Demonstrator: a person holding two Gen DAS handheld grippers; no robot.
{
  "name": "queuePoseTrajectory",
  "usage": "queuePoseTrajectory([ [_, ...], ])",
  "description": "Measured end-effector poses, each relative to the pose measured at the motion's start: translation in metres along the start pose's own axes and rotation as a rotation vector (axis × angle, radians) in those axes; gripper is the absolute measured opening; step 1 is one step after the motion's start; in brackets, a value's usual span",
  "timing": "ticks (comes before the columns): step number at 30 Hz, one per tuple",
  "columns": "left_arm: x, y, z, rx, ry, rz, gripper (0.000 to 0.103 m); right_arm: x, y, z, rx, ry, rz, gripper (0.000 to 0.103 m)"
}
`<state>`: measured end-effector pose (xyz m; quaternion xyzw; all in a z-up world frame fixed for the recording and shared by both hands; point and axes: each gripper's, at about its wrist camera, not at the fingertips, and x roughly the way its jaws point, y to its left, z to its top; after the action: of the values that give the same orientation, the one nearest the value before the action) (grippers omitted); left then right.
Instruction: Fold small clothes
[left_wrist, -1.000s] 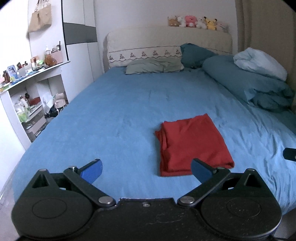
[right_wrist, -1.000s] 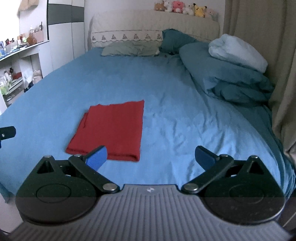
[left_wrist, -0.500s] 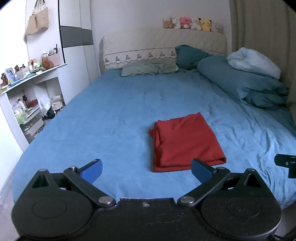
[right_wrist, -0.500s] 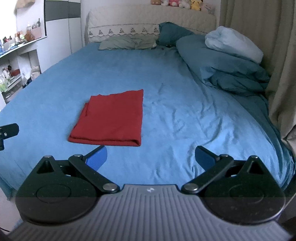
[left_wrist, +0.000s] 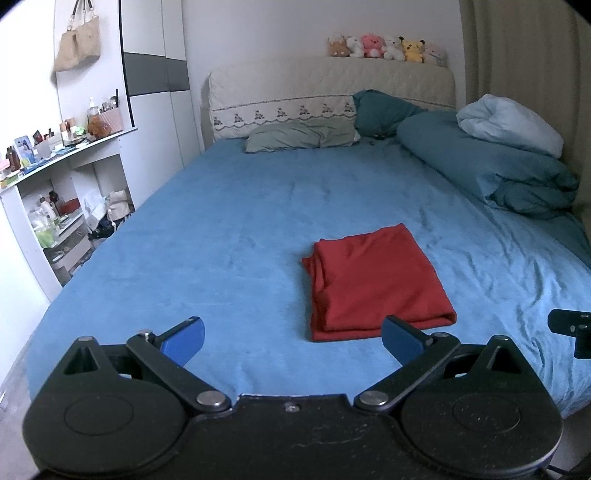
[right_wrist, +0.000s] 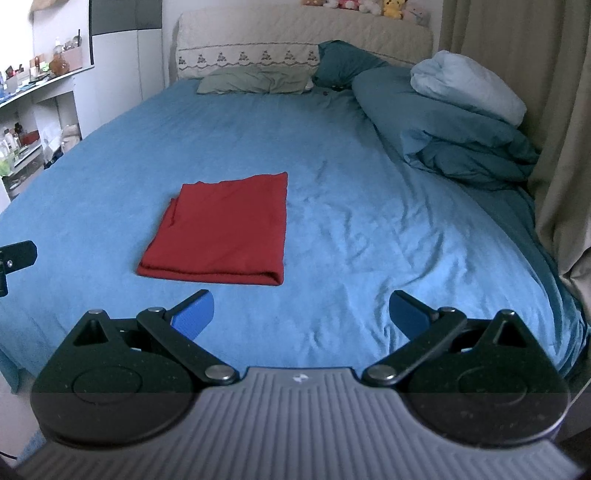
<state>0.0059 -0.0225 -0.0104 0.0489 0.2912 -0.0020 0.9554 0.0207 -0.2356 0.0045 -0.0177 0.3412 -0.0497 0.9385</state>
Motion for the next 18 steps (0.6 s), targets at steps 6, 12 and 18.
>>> queuePoseTrajectory([
  [6,-0.0003,-0.0019,0.0004,0.001,0.000,0.001,0.103,-0.0001,-0.0008,-0.0002,0.005,0.001,0.003,0.103],
  [12,-0.0007,-0.0024,0.0011,0.011,-0.001,0.006,0.103,-0.0001,-0.0007,-0.0008,0.007,0.003,0.006,0.103],
  [18,-0.0010,-0.0026,0.0013,0.008,-0.002,0.005,0.103,0.0002,-0.0021,-0.0007,0.007,0.002,0.006,0.103],
])
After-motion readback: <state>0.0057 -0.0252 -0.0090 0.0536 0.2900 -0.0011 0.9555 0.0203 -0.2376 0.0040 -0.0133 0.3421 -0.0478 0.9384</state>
